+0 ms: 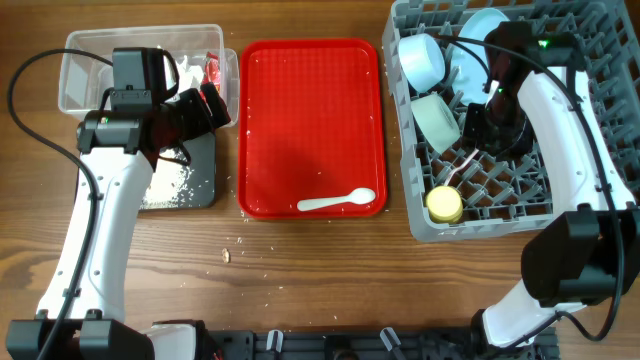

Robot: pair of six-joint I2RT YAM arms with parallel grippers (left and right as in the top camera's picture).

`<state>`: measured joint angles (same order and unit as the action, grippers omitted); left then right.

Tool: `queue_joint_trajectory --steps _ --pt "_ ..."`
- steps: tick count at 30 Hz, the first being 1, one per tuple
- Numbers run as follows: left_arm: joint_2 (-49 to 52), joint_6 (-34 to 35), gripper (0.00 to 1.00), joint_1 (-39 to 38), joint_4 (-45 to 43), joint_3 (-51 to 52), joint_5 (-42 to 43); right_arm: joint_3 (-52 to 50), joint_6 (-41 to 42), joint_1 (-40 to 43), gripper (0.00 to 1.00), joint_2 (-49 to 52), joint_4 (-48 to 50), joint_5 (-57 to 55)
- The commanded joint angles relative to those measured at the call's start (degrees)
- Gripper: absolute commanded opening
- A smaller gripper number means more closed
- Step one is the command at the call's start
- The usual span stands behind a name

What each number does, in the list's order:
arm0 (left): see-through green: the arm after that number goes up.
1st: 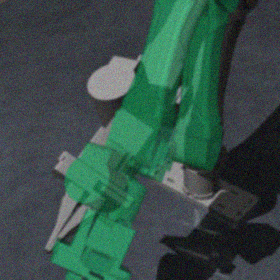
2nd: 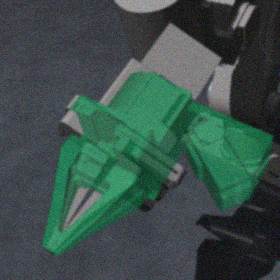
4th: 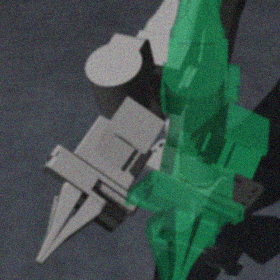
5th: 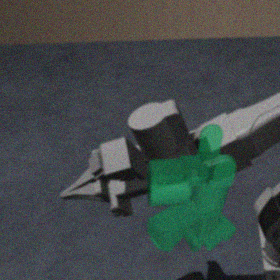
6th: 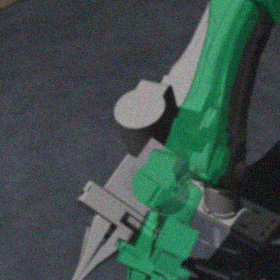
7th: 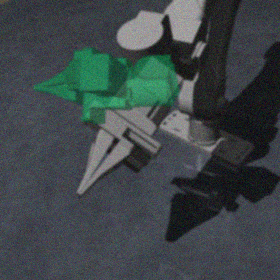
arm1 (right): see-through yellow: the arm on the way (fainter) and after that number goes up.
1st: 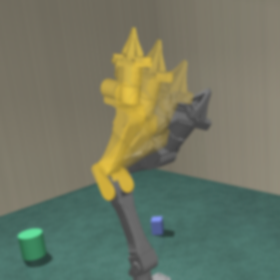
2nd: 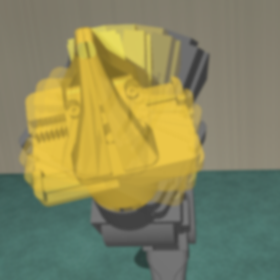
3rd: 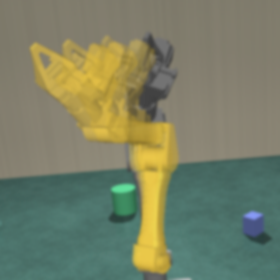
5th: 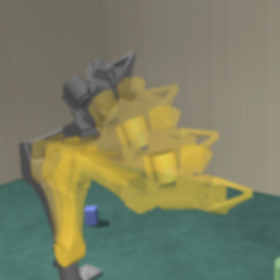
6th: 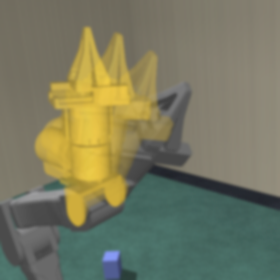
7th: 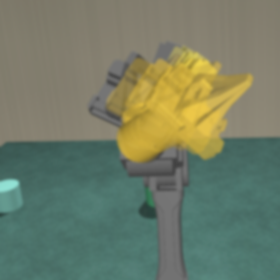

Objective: Sort waste into correct bins and load items into the dishwasher rack
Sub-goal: 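Carry the fork right and drop it into the dish rack, then grasp the white spoon on the red tray with the right gripper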

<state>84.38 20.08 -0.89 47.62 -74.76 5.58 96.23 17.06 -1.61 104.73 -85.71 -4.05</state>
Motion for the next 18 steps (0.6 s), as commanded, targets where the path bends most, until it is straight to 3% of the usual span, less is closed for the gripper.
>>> queue_joint_trajectory --steps 1,5,11,18 --pt "0.2 0.1 1.00 0.3 0.0 -0.5 -0.3 3.3 -3.6 -1.0 0.45 -1.0 2.6 8.7" --pt "0.2 0.1 1.00 0.3 0.0 -0.5 -0.3 4.1 -7.2 -5.8 0.43 -2.3 9.5 20.9" --pt "0.2 0.1 1.00 0.3 0.0 -0.5 -0.3 0.0 -11.6 -21.2 0.47 -1.2 15.7 15.9" --pt "0.2 0.1 1.00 0.3 0.0 -0.5 -0.3 -10.5 -11.2 -29.5 0.51 1.4 22.8 16.6"
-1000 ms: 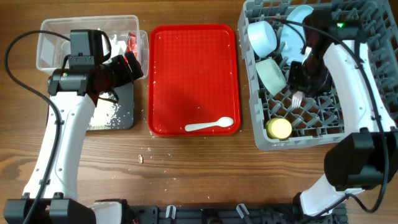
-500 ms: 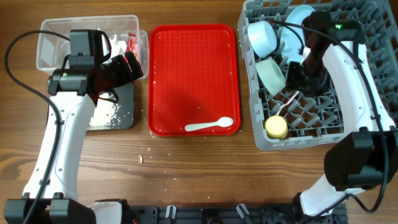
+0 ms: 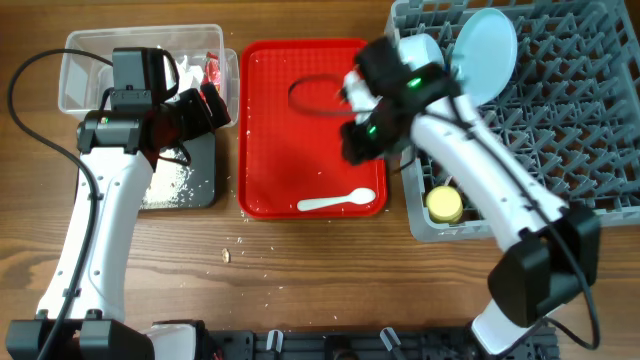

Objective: Sort waste into correct bins and load items into the dishwasher rack
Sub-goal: 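Grasp the white spoon on the red tray with the right gripper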

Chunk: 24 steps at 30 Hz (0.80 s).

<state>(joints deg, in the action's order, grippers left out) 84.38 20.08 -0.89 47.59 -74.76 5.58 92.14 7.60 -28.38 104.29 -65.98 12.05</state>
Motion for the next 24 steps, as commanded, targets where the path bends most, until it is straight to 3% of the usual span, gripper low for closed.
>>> queue_joint_trajectory --steps 1,12,18,24 --pt "0.2 0.1 1.00 0.3 0.0 -0.5 -0.3 -8.5 -3.1 -3.5 0.52 2.1 4.5 0.5" --pt "0.2 0.1 1.00 0.3 0.0 -0.5 -0.3 -21.8 -16.9 -4.2 0.65 2.3 16.8 0.1" --pt "0.2 0.1 1.00 0.3 0.0 -0.5 -0.3 -25.4 -18.5 -4.2 0.71 2.4 20.8 -9.2" --pt "0.2 0.1 1.00 0.3 0.0 -0.5 -0.3 -28.0 -24.1 -4.2 0.74 2.4 29.4 -9.7"
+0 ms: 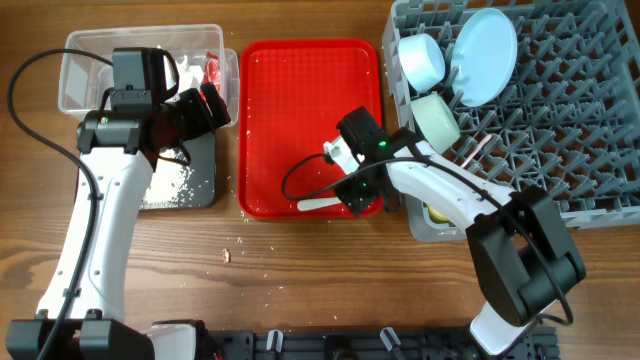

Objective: Sort waste into correct bins and load items into the dishwasher rack
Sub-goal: 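Grasp the white spoon on the red tray with the right gripper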

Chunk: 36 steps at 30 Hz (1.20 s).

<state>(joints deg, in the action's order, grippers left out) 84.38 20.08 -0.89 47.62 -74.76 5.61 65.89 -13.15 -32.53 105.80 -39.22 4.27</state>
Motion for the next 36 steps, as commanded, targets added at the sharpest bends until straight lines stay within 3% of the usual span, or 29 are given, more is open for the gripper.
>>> queue_joint_trajectory --steps 1,9,13,20,26,28,32,36 --pt "0.2 0.1 1.00 0.3 0.0 -0.5 -0.3 -2.1 -3.4 0.0 0.74 0.9 3.3 -1.9" --pt "0.2 0.1 1.00 0.3 0.0 -0.5 -0.3 -3.0 -3.2 0.0 0.72 0.9 -0.4 -1.1" --pt "0.2 0.1 1.00 0.3 0.0 -0.5 -0.3 -3.0 -3.2 0.0 0.63 0.9 -0.3 2.3" --pt "0.2 0.1 1.00 0.3 0.0 -0.5 -0.3 -3.0 -3.0 0.0 0.33 0.9 -0.5 4.8" --pt "0.2 0.1 1.00 0.3 0.0 -0.5 -0.3 -3.0 -2.6 0.0 0.17 0.9 -0.5 4.8" --pt "0.2 0.1 1.00 0.3 0.0 -0.5 -0.3 -3.0 -2.7 0.0 0.06 0.9 -0.5 4.8" --pt "0.2 0.1 1.00 0.3 0.0 -0.5 -0.3 -0.6 0.4 0.0 0.04 0.7 -1.9 4.9" --pt "0.2 0.1 1.00 0.3 0.0 -0.5 -0.3 8.7 4.7 0.0 0.04 -2.1 -8.2 5.0"
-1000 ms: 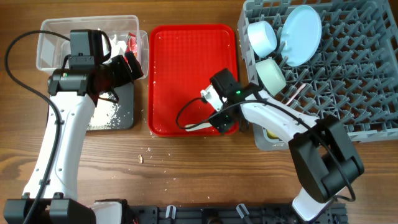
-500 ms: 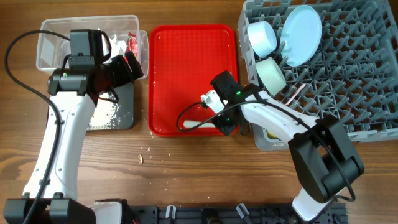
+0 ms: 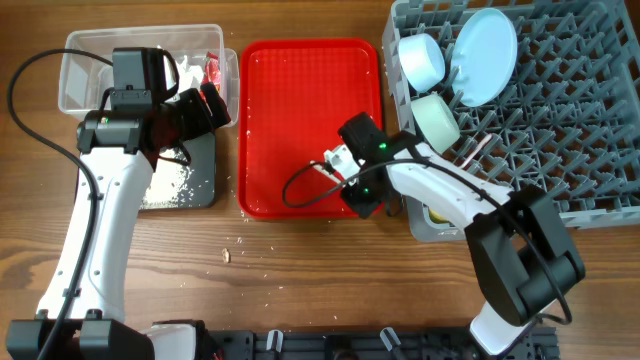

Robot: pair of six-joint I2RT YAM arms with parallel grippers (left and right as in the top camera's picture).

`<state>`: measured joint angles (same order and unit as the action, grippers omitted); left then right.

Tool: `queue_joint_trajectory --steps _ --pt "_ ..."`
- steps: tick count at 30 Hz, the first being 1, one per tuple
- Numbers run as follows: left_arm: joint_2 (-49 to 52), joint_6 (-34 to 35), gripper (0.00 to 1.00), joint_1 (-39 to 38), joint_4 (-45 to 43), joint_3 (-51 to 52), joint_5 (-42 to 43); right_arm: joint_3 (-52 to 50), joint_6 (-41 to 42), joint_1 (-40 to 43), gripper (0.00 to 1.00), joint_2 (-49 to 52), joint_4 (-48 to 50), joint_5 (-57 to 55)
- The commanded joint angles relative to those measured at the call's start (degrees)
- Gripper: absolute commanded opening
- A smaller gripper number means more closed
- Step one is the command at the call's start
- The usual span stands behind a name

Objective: Sort waste into correct bins and load items into the dishwasher rack
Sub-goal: 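Grasp the white spoon on the red tray with the right gripper, then carry the spoon into the dish rack and release it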

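My right gripper [image 3: 362, 196] is low over the front right corner of the red tray [image 3: 300, 90]. Its wrist hides its fingers and whatever lies under them. No spoon shows anywhere on the tray. The grey dishwasher rack [image 3: 560, 110] holds a white bowl [image 3: 421, 58], a pale blue plate [image 3: 486, 42], a pale green cup [image 3: 436, 120] and a yellow lid [image 3: 440, 212]. My left gripper [image 3: 214, 106] hovers at the right front corner of the clear bin [image 3: 90, 60], which holds a red wrapper [image 3: 212, 70]. How its jaws stand cannot be made out.
A grey mat [image 3: 190, 185] scattered with white crumbs lies in front of the clear bin. More crumbs dot the wooden table [image 3: 250, 260] near the tray's front edge. The right arm's cable [image 3: 300, 185] loops over the tray.
The white spoon that lay along the tray's front edge is no longer in sight. My right gripper has shifted slightly right and toward the front at that corner. The left arm has not moved.
My right gripper was first down inside the rack near the green cup. Then it was above the middle of the tray, then down at the spoon by the tray's front right corner. Now the spoon is out of sight there. The left arm stayed by the clear bin.
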<state>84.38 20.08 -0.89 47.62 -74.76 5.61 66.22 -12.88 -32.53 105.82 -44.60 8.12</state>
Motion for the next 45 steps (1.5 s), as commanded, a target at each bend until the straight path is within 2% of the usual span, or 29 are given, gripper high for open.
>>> queue_joint_trajectory --steps 1,5,9,12,17,22,23,24,26,27,29,35,39,40,41,42,45 --pt "0.2 0.1 1.00 0.3 0.0 -0.5 -0.3 10.9 4.5 0.0 0.04 -3.1 -4.5 1.1" --pt "0.2 0.1 1.00 0.3 0.0 -0.5 -0.3 19.5 11.1 1.4 0.04 -8.8 -9.5 -6.5" --pt "0.2 0.1 1.00 0.3 0.0 -0.5 -0.3 21.3 30.7 9.7 0.04 -17.4 -14.3 -24.0" --pt "0.2 0.1 1.00 0.3 0.0 -0.5 -0.3 21.0 38.9 19.0 0.04 -19.3 -17.7 -26.1" --pt "0.2 0.1 1.00 0.3 0.0 -0.5 -0.3 16.0 39.8 30.5 0.04 -18.0 -16.1 -19.8" --pt "0.2 0.1 1.00 0.3 0.0 -0.5 -0.3 10.6 38.0 34.0 0.05 -15.3 -12.0 -12.8" --pt "0.2 0.1 1.00 0.3 0.0 -0.5 -0.3 9.9 35.8 34.0 0.12 -15.1 -11.3 -11.0" --pt "0.2 0.1 1.00 0.3 0.0 -0.5 -0.3 9.8 34.1 34.0 0.34 -14.9 -10.9 -10.0" --pt "0.2 0.1 1.00 0.3 0.0 -0.5 -0.3 9.8 31.7 34.0 0.61 -15.0 -10.3 -9.1" --pt "0.2 0.1 1.00 0.3 0.0 -0.5 -0.3 9.9 31.5 34.0 0.69 -15.0 -10.3 -9.0" --pt "0.2 0.1 1.00 0.3 0.0 -0.5 -0.3 9.9 31.3 34.0 0.72 -15.2 -10.3 -8.6" --pt "0.2 0.1 1.00 0.3 0.0 -0.5 -0.3 10.1 30.6 34.0 0.72 -20.4 -10.8 -1.8" --pt "0.2 0.1 1.00 0.3 0.0 -0.5 -0.3 11.1 22.4 34.0 0.71 -28.2 -12.6 10.4" --pt "0.2 0.1 1.00 0.3 0.0 -0.5 -0.3 11.1 21.9 34.0 0.74 -29.9 -13.3 11.6" --pt "0.2 0.1 1.00 0.3 0.0 -0.5 -0.3 11.1 22.4 34.0 0.94 -31.7 -14.1 12.2" --pt "0.2 0.1 1.00 0.3 0.0 -0.5 -0.3 11.1 24.2 34.0 1.00 -33.1 -14.7 13.0" --pt "0.2 0.1 1.00 0.3 0.0 -0.5 -0.3 11.1 35.4 34.0 1.00 -36.1 -14.6 13.8"
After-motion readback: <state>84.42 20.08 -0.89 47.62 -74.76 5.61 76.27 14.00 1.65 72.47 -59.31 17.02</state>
